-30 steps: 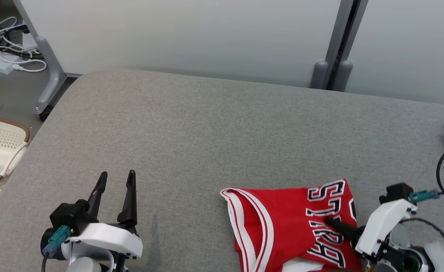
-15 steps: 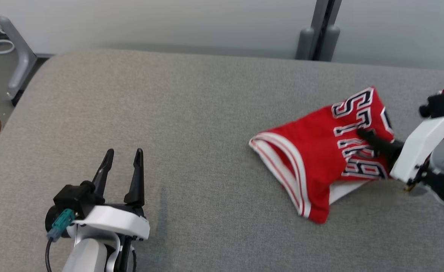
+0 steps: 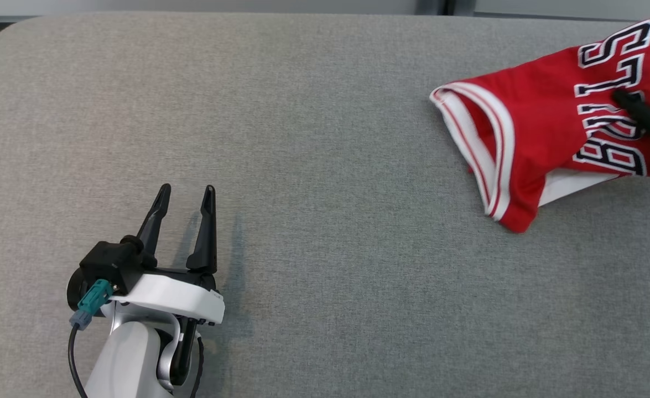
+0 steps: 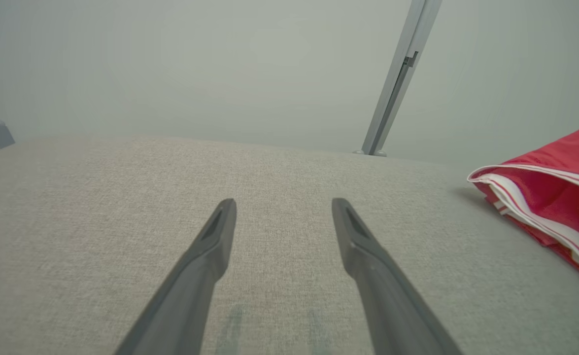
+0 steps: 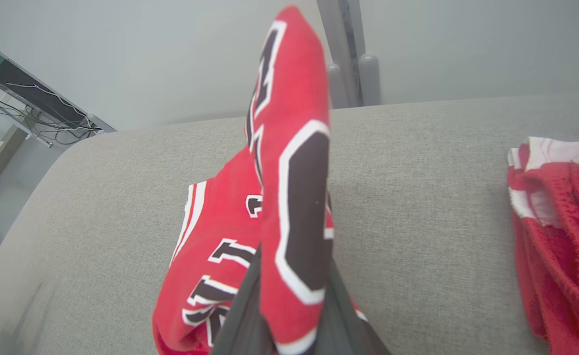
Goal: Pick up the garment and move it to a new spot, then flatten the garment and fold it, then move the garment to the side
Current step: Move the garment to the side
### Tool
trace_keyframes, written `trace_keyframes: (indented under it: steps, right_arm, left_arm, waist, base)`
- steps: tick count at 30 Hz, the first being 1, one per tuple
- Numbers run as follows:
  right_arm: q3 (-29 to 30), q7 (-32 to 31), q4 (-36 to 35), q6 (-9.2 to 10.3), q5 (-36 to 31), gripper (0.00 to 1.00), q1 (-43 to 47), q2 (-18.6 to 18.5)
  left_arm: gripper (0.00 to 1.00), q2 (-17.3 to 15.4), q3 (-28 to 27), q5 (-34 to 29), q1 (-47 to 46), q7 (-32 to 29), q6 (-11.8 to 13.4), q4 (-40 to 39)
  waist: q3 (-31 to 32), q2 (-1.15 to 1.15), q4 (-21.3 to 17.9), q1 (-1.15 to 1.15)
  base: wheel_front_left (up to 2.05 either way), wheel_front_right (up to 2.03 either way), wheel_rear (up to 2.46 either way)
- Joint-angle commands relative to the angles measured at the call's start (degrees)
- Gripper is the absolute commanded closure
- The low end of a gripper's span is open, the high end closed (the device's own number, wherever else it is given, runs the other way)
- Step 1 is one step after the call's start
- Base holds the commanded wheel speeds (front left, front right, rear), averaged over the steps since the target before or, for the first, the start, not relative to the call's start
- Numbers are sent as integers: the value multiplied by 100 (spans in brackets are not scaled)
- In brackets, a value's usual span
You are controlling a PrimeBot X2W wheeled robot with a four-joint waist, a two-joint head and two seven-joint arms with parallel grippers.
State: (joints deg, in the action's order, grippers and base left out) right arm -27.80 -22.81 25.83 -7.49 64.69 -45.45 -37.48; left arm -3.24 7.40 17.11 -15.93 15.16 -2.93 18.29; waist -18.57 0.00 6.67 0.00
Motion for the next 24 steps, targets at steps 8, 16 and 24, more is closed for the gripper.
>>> trace_keyframes:
  steps: [8,16,24]
  right_arm:
    - [-156,255,315,-4,238,100,-420,-502]
    - [-314,540,859,-3,55,100,-858,-854]
    - [-467,879,1674,-3,-308,100,-1318,-984]
  left_arm:
    - [0,-49,-25,-86,-96,5,-8,31]
    - [0,-73,-10,-130,-236,5,-30,-27]
    - [0,-93,-3,-150,-346,5,-3,-47]
  waist:
    - [-119,0,-223,0]
    - [-348,0,-309,0]
    - [-590,0,-294,0]
  base:
    - [0,0,0]
    - [0,0,0]
    - [0,0,0]
